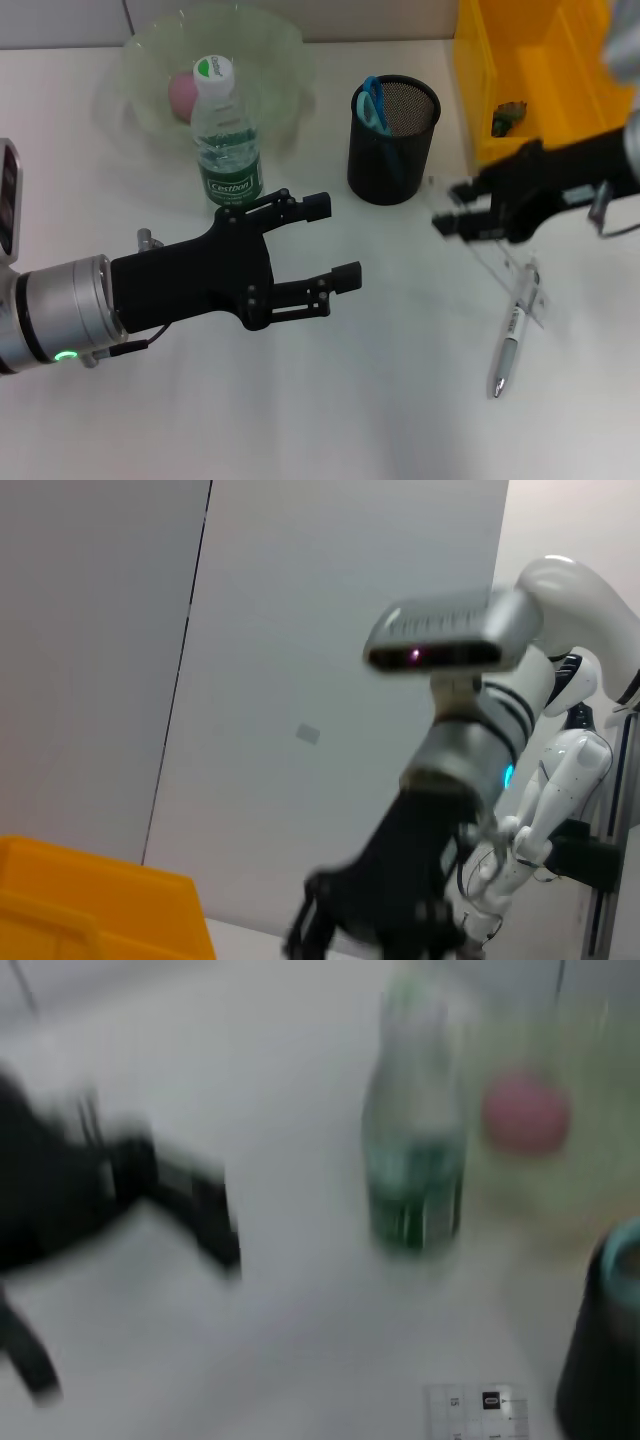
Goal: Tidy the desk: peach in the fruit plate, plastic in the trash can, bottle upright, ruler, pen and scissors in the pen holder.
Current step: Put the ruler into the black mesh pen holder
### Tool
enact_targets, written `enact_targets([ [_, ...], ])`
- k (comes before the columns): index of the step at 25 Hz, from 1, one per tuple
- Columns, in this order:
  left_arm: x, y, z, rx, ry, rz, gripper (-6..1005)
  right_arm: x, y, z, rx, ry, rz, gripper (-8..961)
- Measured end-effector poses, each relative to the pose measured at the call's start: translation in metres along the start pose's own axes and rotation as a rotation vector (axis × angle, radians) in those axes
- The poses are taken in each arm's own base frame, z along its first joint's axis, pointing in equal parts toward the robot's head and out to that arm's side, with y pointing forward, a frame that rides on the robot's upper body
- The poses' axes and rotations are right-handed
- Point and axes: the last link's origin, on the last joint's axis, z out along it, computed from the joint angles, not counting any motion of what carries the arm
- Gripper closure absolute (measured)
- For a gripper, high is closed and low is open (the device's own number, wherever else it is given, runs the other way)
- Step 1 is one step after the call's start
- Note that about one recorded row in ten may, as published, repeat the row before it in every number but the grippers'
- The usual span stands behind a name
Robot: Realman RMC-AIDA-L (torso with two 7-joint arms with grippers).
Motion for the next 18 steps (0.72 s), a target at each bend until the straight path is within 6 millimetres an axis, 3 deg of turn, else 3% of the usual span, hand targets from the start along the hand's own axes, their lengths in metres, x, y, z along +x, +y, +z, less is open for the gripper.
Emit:
enact_targets([
  [5, -0.001, 0.001, -0.001, 0.002, 0.000, -0.003, 167, 0.004, -0.012, -0.016, 0.015, -0.200, 0.054, 567],
  [18, -0.002, 0.002, -0.001, 0.005, 0.000, -0.008, 167, 0.032, -0.030, -0.008, 0.033, -0.740, 0.157, 563],
])
